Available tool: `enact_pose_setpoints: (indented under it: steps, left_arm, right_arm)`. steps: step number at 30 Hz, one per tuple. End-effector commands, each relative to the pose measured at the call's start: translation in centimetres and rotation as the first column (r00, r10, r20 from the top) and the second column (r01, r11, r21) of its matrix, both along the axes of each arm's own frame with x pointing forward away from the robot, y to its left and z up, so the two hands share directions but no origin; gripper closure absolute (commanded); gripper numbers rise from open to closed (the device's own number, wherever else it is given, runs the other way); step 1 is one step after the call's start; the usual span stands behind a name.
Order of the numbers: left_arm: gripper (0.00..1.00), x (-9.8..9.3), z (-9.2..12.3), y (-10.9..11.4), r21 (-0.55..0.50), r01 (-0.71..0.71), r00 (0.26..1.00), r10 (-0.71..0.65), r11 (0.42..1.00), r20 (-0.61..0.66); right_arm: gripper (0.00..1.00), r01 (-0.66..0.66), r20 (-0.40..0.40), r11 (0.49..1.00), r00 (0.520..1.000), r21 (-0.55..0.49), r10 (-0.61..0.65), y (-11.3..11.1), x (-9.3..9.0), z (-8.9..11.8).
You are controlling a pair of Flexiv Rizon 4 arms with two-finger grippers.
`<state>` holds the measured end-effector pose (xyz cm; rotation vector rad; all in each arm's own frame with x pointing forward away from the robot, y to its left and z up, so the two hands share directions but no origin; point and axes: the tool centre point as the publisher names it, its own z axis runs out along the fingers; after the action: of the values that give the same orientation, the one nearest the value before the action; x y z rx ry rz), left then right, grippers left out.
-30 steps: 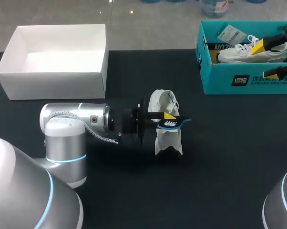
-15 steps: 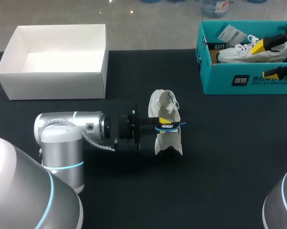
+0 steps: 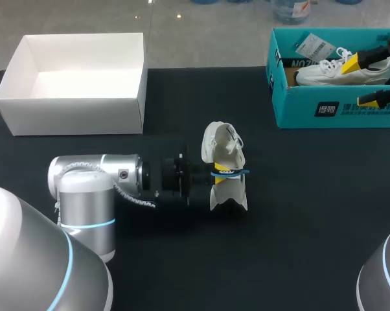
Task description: Take the shoe out of the shoebox, open the shoe tongue, remove and reinsert the insole, then place the shoe into the shoebox
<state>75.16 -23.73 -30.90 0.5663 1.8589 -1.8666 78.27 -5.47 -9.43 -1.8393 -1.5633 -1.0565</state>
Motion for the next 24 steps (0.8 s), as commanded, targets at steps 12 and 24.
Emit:
enact_pose_setpoints:
  steps: [12,24]
  left_arm:
    - [1.0,2.0,-1.9,-0.5,0.063,-0.054,0.998,0.055,0.997,-0.012]
    - [1.0,2.0,-1.6,-0.2,0.067,-0.054,0.999,0.054,0.996,0.0]
  right_arm:
    - [0.0,0.002,-0.002,1.0,1.0,-0.003,-0.002,0.1,0.0,0.0]
    - [0.0,0.002,-0.002,1.0,1.0,-0.003,-0.002,0.1,0.0,0.0]
